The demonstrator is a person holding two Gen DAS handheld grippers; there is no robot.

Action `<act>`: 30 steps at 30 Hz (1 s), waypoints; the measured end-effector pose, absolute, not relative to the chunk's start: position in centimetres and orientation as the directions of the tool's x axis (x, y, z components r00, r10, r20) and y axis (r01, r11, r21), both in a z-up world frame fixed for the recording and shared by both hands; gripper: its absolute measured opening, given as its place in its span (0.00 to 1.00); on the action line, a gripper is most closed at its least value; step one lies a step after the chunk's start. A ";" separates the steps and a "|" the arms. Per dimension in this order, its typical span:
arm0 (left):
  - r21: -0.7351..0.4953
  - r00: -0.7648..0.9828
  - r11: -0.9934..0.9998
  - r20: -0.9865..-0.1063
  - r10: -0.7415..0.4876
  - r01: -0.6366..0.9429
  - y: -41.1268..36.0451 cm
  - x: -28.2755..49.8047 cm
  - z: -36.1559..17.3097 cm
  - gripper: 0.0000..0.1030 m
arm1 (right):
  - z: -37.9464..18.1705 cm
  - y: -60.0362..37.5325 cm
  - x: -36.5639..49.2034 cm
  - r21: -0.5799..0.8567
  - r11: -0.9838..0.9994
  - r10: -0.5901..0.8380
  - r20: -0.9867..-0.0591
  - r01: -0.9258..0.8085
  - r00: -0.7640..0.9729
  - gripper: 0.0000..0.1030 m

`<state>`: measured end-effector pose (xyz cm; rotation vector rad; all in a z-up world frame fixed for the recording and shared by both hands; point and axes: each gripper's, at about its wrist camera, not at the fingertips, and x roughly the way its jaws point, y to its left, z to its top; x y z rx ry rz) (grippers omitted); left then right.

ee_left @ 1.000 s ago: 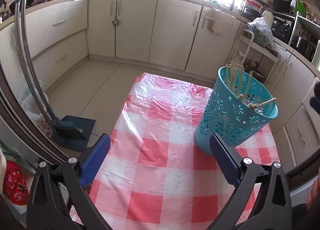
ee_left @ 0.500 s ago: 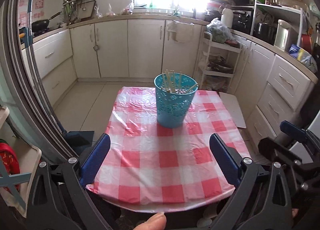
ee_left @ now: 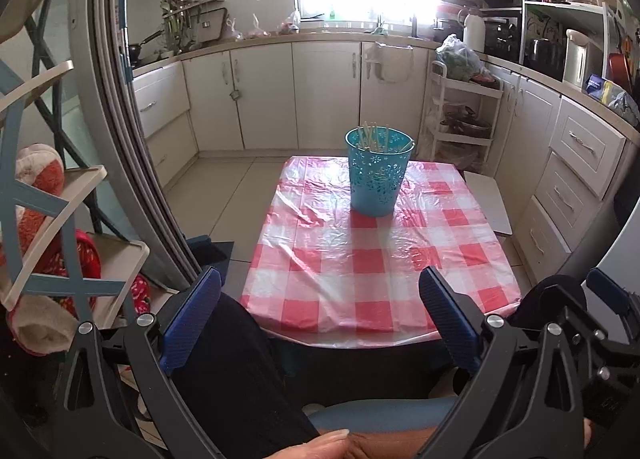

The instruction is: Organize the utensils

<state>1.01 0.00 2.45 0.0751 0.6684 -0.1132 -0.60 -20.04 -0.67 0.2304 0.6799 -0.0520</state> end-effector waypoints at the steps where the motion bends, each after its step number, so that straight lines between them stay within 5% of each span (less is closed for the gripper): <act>1: 0.029 0.780 0.991 -0.621 -0.082 0.127 0.2 0.7 2.5 0.93 | -0.4 -19.9 -0.8 0.194 0.974 0.027 -0.620 0.120 0.784 0.93; 30: 0.042 0.792 0.993 -0.607 -0.060 0.107 0.3 -0.3 2.1 0.93 | 0.2 -17.1 -3.8 0.095 0.995 0.022 -0.515 0.032 0.857 0.93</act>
